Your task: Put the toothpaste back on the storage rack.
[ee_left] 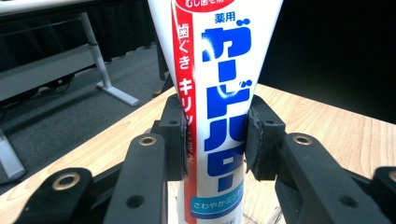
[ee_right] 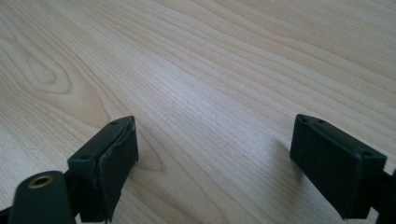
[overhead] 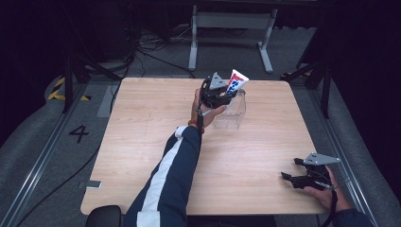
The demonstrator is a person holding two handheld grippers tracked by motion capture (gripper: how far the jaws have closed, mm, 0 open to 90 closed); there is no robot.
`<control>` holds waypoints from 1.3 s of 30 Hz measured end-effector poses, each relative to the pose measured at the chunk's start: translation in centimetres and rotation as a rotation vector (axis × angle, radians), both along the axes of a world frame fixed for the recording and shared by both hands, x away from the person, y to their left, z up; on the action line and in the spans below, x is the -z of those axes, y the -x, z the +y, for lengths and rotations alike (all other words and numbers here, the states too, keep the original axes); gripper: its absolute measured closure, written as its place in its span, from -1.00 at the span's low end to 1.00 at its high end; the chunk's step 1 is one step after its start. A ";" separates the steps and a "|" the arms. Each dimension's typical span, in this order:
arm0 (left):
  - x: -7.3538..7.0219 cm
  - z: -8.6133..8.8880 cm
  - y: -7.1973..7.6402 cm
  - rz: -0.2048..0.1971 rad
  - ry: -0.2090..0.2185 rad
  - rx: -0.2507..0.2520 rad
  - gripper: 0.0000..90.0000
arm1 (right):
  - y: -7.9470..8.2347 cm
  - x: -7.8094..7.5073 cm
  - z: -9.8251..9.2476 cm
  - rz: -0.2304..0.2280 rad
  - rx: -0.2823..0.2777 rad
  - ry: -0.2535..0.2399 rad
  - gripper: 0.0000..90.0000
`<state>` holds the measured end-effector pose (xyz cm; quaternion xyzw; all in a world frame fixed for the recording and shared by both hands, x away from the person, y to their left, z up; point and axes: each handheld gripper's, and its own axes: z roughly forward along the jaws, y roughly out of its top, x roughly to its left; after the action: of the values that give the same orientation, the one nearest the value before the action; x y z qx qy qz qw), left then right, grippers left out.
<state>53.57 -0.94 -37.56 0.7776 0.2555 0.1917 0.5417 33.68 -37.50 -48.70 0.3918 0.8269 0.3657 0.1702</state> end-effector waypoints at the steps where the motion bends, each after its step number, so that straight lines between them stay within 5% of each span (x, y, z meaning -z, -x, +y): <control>1: 0.1 -0.1 0.0 -0.004 -0.008 -0.004 0.45 | 0.0 0.0 0.0 0.000 0.000 0.000 -0.66; 20: 2.5 0.1 -0.6 0.035 -0.063 -0.022 0.43 | 0.0 0.0 0.0 0.002 -0.001 0.001 -0.66; 39: 3.2 -1.0 -0.5 0.047 -0.137 0.000 0.40 | 0.0 0.0 0.0 0.000 -0.002 0.001 -0.66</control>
<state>54.05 -1.90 -40.79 0.8172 0.2545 0.1903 0.4809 33.69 -37.52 -48.68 0.3907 0.8276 0.3654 0.1703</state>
